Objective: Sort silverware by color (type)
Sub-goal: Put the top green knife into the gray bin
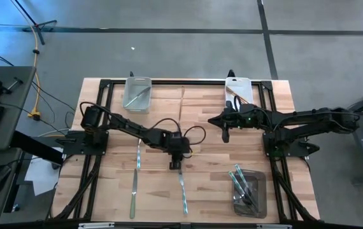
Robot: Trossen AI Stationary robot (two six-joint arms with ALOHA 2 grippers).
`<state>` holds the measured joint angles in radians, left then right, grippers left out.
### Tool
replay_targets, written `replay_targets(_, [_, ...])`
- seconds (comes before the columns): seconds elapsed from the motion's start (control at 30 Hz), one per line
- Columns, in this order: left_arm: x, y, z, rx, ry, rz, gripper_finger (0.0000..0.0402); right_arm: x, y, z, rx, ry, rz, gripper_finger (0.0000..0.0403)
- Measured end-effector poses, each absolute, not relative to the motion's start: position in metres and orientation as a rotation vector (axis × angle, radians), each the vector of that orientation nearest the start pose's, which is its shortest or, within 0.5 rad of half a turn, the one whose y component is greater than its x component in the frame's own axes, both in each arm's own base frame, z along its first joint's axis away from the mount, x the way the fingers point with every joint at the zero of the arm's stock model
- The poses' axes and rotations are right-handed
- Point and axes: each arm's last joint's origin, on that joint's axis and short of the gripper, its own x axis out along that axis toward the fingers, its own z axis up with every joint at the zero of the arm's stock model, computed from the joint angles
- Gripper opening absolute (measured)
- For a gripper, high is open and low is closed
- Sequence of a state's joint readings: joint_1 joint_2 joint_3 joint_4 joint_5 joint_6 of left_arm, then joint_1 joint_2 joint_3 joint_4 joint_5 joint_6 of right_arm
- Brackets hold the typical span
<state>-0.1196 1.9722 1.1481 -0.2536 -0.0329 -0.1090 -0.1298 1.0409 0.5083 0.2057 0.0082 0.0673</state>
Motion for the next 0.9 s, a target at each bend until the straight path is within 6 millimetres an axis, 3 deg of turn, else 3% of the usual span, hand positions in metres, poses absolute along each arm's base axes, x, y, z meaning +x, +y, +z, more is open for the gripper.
replay_targets(0.47, [0.344, -0.049, 0.149, 0.022, 1.222, 0.209, 0.0082, 0.218, -0.029, 0.228, 0.082, 0.322, -0.147, 0.0007])
replay_targets(0.67, [0.336, -0.043, 0.160, -0.042, 1.239, 0.303, 0.0107, 0.218, -0.029, 0.227, 0.078, 0.325, -0.147, 0.0007])
replay_targets(0.9, [0.339, -0.030, 0.152, -0.152, 1.284, 0.302, 0.0154, 0.218, -0.029, 0.227, 0.079, 0.329, -0.146, 0.0007])
